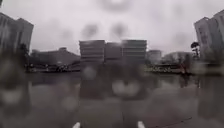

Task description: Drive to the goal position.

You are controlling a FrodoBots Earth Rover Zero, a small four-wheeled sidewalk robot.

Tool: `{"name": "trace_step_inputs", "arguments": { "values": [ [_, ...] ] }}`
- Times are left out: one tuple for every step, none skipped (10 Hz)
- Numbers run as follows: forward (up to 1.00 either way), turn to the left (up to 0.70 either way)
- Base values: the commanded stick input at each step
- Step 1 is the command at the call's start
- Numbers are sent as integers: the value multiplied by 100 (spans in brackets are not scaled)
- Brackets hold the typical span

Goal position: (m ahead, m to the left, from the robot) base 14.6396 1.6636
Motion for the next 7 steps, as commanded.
{"name": "trace_step_inputs", "arguments": {
  "values": [
    [70, 0],
    [70, 0],
    [70, 0],
    [70, 0],
    [70, 0],
    [70, 0],
    [70, 0]
  ]
}}
